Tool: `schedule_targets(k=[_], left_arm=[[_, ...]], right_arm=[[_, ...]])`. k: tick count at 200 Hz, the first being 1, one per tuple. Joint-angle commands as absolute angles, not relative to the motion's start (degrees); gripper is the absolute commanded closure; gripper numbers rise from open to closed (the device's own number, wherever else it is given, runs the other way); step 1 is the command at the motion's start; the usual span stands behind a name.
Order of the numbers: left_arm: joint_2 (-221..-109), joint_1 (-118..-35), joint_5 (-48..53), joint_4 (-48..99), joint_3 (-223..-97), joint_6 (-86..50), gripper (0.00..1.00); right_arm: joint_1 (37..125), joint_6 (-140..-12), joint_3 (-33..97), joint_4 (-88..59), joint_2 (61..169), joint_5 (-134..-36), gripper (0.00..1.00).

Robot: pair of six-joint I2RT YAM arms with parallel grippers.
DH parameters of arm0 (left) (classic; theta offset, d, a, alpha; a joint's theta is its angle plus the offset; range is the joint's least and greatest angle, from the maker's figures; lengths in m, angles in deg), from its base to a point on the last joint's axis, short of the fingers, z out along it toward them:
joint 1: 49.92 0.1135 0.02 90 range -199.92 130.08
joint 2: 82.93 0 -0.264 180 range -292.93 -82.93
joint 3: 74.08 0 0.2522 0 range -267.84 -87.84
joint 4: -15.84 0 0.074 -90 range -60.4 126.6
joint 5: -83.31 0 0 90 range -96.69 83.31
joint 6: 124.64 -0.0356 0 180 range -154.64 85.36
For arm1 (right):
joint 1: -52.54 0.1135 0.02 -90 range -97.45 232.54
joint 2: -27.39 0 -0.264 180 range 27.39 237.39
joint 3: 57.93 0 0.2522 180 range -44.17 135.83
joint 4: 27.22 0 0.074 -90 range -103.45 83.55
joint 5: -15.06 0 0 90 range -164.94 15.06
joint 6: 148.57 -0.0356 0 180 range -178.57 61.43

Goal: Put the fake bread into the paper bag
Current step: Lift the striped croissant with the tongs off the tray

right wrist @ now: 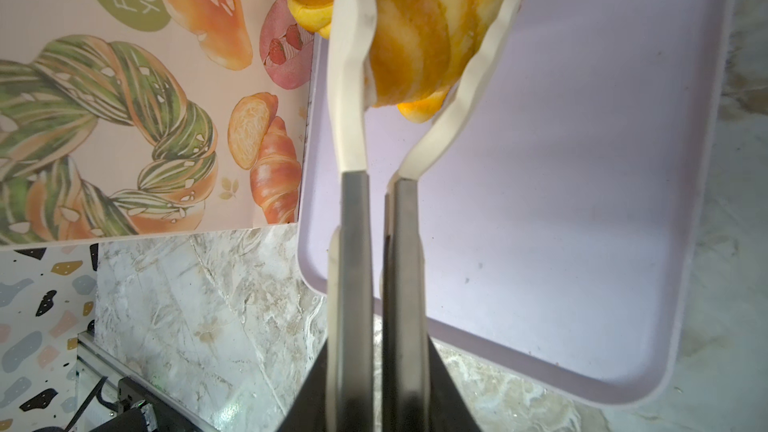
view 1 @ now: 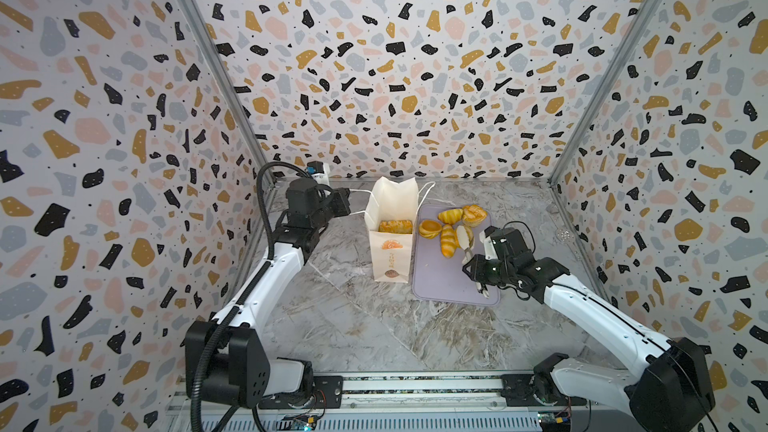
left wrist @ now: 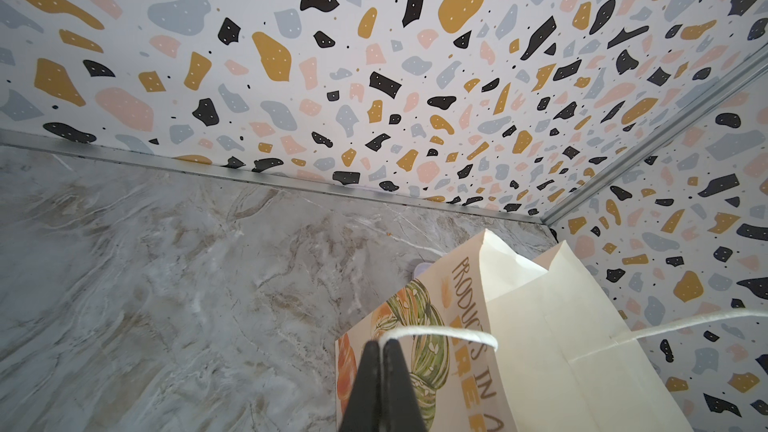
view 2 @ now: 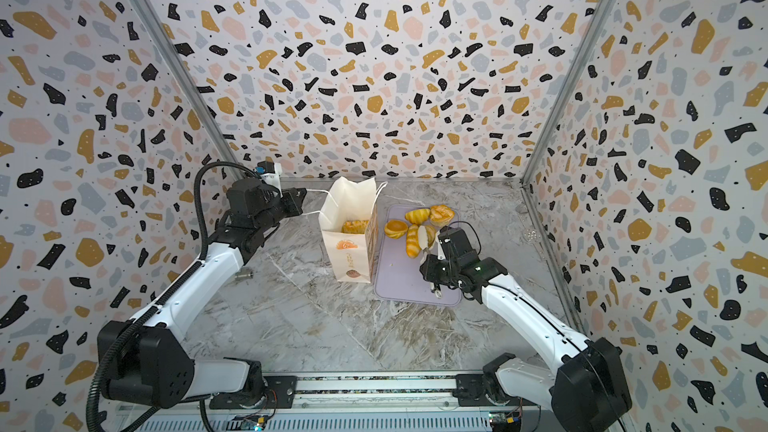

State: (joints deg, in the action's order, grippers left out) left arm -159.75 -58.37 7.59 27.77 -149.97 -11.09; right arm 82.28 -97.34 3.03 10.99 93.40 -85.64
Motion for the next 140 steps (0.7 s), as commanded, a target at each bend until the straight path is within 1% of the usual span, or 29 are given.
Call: schedule_targets(k=[1,50,87,140], left_arm=[[-158.16,-58.71,6.7,25.55,-149.55,-11.94,1.0],[-157.46,-58.71,6.49,25.42,-149.37,-11.27,1.0],[-158.45,-58.69,7.35,25.92,-149.93,-11.21,1.0],[-158.29,-58.71,7.27,25.04,-149.25,-11.1,1.0]], right_arm=[[82.85,-97.16,2.73,8.7,90.72,-85.25,0.79],[82.88,-97.42,1.35,6.81,87.49,-83.04,0.8],[83.12,-98.87,-2.29,1.01,84.68,-84.4,0.8],[83.22,-97.38,-3.1,-0.22,80.83,-84.49,0.8]])
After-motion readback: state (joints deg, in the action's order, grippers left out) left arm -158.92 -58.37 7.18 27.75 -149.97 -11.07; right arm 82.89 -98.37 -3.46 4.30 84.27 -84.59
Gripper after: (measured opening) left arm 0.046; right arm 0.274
